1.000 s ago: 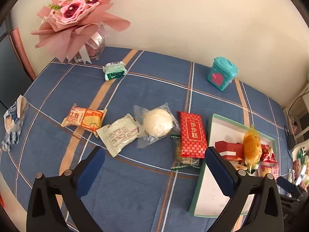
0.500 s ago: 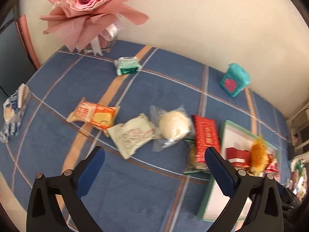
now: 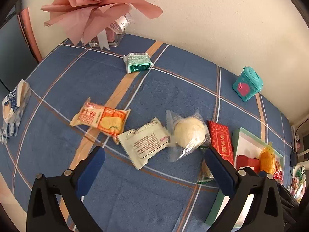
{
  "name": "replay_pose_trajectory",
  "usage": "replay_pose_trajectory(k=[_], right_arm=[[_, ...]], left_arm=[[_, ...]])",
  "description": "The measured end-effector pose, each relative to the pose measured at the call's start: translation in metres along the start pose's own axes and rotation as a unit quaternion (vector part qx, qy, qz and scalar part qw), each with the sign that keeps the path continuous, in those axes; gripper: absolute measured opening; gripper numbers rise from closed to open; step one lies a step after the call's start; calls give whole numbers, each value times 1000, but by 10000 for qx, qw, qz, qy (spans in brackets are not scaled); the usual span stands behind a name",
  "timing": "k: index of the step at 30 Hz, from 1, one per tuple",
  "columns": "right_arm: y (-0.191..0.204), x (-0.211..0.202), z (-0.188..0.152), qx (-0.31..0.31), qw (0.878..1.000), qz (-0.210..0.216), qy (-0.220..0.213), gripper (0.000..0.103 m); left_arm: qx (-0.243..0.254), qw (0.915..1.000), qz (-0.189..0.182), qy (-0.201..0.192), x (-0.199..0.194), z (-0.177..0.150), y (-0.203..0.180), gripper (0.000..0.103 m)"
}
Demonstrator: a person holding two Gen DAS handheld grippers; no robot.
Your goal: Organize snacks
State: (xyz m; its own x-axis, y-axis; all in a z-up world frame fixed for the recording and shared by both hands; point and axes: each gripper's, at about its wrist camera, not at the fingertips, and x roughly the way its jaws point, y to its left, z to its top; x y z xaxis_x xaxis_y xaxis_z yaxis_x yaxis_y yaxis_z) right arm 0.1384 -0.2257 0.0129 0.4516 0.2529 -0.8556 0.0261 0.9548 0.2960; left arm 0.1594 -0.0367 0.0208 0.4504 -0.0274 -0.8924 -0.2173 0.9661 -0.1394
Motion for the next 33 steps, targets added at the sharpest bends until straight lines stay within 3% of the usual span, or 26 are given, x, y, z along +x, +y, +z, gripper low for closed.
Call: replay_pose_trajectory(k=[7,10,20,27,33], right_arm=[[0,10,14,-114,9999,-90,-2,84],[-3,17,20,-89,9999,-89,21,82],[13,47,26,-447,9988,-33,181,74],[16,71,26,-499,9982,-140,310,73],[19,86,25,-622,9970,-227,399,70]], left_arm=[[97,9999,-11,-24,17,17,-13,102],[-56,9998,-180,50,27,22,-13,102],[173,9990,-362,174,55,28,-47,101],[174,9984,-427,333,73,27,-50,101],[59,9976,-435,528,91,26,-45,81]])
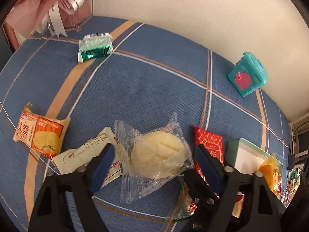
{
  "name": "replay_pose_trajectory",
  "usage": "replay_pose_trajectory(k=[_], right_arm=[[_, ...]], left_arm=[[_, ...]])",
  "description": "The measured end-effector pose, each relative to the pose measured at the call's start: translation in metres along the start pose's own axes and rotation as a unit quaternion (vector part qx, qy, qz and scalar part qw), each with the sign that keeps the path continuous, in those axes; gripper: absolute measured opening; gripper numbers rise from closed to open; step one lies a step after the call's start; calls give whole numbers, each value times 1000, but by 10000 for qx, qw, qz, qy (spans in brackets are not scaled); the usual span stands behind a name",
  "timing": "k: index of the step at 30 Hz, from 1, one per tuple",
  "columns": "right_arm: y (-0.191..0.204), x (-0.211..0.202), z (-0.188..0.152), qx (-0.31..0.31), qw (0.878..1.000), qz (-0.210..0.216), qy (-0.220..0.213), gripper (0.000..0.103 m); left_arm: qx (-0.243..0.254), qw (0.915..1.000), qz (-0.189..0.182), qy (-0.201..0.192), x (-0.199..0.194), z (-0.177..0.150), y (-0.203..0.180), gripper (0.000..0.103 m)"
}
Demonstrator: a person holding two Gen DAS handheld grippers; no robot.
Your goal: Organize snacks
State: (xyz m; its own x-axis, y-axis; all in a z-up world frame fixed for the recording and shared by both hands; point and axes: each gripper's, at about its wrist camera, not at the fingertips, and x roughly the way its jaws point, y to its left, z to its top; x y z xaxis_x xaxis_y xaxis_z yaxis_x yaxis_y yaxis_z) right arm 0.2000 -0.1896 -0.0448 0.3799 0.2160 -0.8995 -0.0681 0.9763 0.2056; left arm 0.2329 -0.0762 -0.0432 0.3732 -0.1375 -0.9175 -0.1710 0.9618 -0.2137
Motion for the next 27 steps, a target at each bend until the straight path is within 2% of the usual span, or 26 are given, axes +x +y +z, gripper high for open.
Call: replay_pose_trajectory(k=[6,12,27], right_arm=[[5,3,0,-131,9997,-190,-32,70],[6,2,-2,-239,9988,-417,-54,61],[-1,0,0,-64,9997,-215,-95,51]], left_arm=[[78,10000,7,15,6,-1,-5,79],[59,9999,78,27,11,-4,-10,77],[-74,9997,190,-105,9,-2,-14,66]])
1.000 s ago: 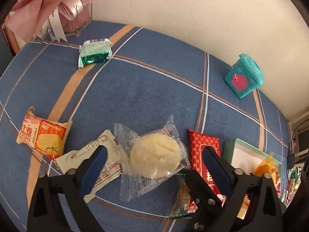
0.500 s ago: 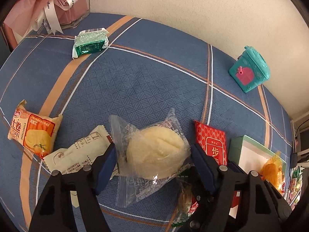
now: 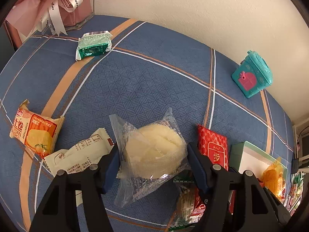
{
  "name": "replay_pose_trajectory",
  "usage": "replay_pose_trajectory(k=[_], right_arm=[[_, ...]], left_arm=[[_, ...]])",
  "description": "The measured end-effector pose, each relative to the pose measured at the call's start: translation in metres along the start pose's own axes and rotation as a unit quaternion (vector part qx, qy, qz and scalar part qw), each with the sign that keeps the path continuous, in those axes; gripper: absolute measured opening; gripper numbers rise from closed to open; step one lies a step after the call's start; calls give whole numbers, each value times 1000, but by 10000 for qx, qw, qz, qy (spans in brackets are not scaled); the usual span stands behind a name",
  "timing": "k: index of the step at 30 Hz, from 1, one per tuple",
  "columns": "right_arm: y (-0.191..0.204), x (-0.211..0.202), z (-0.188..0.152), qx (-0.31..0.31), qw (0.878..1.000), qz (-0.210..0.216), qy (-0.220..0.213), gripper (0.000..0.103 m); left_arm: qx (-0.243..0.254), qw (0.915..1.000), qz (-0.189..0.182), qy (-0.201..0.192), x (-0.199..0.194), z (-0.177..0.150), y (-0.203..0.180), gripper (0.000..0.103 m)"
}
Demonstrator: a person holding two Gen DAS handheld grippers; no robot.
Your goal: Organize snacks
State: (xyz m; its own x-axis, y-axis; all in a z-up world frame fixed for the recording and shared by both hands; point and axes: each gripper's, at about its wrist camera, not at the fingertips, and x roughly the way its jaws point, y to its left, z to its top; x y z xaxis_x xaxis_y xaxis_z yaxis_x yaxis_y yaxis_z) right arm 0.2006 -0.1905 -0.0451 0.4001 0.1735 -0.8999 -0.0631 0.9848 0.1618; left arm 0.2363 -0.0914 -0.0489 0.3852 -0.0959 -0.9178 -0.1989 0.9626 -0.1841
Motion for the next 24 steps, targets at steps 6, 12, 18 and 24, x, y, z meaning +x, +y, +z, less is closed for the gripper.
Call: replay_pose_trajectory(k=[6,12,18,24], right_arm=[[-6,-3,0,210,9995,214,71,50],[-8,-11,2,284,9988,396,67,47],[-8,-26,6,329,9976,612,-44,47],[-7,-50,14,338,9973,616,-229,47]], left_arm=[[-49,10000,-11,-42,-9,2,6,66],[-170,9997,-124,-142,-19,7,9,66],[-314,9987,-246,-312,-38,10,10,65],[-347,9969,-362,-598,-66,16,7,65]])
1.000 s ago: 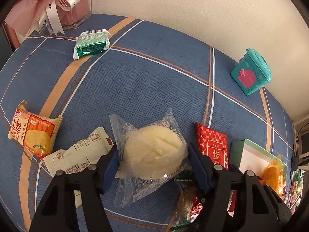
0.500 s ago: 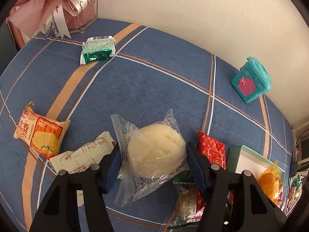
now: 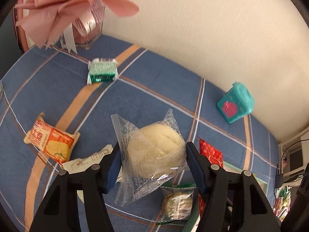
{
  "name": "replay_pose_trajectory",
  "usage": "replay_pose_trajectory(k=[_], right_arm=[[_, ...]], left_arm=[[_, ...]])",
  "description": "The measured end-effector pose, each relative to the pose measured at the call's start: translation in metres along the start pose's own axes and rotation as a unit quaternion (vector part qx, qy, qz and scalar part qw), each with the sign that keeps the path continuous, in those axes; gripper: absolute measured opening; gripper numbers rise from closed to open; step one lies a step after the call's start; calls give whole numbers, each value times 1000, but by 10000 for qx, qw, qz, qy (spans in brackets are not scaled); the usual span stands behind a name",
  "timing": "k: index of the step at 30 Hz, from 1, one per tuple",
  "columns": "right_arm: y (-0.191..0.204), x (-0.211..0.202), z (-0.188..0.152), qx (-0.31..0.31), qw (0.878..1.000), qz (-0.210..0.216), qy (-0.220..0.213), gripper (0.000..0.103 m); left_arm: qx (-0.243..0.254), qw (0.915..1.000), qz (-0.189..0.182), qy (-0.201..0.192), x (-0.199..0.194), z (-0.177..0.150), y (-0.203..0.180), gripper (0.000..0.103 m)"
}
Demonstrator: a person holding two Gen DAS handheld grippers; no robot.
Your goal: Organize snacks
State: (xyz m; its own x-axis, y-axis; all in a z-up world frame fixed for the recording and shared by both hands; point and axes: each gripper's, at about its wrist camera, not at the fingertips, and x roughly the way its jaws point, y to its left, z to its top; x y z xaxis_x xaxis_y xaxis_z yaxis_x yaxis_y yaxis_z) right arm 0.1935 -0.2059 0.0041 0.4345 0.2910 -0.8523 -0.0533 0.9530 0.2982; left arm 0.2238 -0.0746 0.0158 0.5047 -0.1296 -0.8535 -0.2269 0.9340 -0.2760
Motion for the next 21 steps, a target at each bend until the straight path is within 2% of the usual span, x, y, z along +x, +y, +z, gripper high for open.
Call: replay_pose_trajectory(k=[5,14,21], right_arm=[[1,-17,4,14,9999,-33,-98,47],[-8,-33,8,103,9998,-93,-123,47],[-31,-51,11,284,9994,-84,-173,47]], left_arm=[[0,9998,-152,-162,-18,4,-6,65],[97,9994,-268,-204,-36,0,-24,65],[228,9988,-361,-236,-46,-6,-41,65]])
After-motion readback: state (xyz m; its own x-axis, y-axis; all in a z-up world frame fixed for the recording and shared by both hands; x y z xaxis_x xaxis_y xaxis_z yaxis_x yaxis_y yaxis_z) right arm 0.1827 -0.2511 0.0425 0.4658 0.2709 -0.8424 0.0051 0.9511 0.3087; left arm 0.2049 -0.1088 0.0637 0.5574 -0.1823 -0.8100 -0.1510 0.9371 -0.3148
